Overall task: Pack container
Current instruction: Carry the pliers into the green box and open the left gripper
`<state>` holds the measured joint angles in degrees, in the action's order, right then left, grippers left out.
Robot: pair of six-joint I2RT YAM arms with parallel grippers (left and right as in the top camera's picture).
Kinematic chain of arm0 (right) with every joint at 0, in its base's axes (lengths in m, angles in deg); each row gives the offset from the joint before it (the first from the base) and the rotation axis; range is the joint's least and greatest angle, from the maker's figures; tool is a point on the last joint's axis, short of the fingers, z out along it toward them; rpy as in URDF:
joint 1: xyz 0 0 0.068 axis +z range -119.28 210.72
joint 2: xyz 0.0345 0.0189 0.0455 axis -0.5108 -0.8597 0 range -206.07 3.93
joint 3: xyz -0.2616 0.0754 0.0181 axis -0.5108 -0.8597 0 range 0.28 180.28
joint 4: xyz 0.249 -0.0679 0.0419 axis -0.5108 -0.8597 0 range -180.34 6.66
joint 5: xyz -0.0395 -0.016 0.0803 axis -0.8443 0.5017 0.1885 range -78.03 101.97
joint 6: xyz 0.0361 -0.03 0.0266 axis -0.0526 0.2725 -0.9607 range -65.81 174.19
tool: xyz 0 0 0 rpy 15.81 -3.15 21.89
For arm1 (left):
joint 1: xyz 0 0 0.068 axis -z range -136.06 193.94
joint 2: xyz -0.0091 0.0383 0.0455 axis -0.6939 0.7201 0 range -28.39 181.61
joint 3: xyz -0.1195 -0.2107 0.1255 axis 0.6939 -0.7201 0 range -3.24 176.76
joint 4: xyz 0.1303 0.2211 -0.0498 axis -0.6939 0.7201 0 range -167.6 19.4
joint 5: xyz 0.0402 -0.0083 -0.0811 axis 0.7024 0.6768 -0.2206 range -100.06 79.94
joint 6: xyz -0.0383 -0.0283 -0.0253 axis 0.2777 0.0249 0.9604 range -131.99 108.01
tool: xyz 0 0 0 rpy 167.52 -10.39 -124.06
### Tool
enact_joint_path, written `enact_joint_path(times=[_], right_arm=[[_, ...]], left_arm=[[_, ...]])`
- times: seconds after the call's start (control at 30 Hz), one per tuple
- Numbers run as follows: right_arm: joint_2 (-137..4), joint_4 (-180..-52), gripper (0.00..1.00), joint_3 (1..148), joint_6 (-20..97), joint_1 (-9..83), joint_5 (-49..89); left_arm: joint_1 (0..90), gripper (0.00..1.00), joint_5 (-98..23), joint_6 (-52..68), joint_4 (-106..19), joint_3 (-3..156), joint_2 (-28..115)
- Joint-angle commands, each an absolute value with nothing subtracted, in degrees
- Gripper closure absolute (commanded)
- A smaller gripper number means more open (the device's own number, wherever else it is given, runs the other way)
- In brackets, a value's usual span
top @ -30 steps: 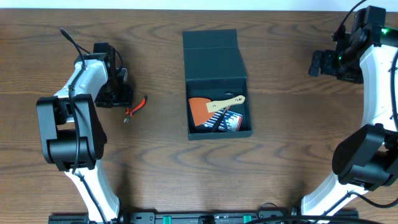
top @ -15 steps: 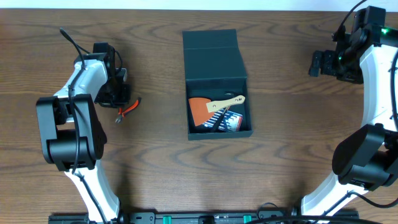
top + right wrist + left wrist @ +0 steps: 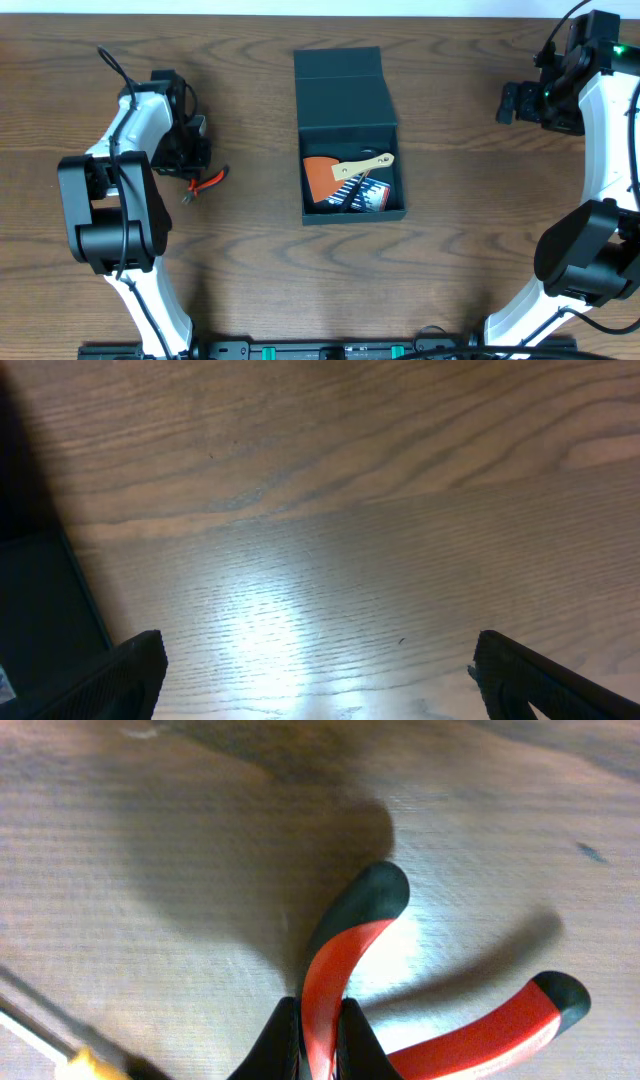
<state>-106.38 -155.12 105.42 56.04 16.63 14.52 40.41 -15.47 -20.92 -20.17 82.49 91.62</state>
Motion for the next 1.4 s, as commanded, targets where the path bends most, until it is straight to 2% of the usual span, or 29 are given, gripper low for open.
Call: enact_joint_path(times=[0.0, 0.27, 0.43, 0.63, 1.2, 1.23, 1.3, 1.37], right_arm=[[-106.8, -155.1, 0.01, 105.0, 55.1, 16.0, 14.4], [-106.8, -156.2, 0.01, 105.0, 55.1, 16.0, 14.4], [-106.8, -156.2, 0.01, 105.0, 55.1, 16.0, 14.4], [-106.8, -156.2, 0.01, 105.0, 54.9, 16.0, 14.8], [-106.8, -157.1, 0.01, 105.0, 54.9, 16.0, 15.0], [-106.8, -157.1, 0.01, 105.0, 54.9, 16.0, 15.0], [-106.8, -157.3, 0.01, 105.0, 54.9, 16.0, 15.0], [-106.8, -157.5, 0.01, 105.0, 54.9, 16.0, 15.0]], left_arm=[[41.7, 0.94, -20.2, -22.7, -17.1, 88.7, 87.5], [52.1, 0.94, -20.6, -28.4, -12.1, 99.3, 76.5], [64.4, 0.94, -19.8, -39.6, -14.9, 100.8, 72.9], [75.5, 0.94, -19.9, -54.8, -17.0, 100.5, 76.0], [76.7, 0.94, -19.9, -55.2, -20.7, 100.5, 94.7], [76.7, 0.88, -19.9, -55.2, -20.8, 100.5, 95.1], [76.7, 0.61, -19.9, -55.2, -20.7, 100.5, 95.7], [76.7, 0.51, -19.9, -55.0, -20.7, 100.5, 95.9]])
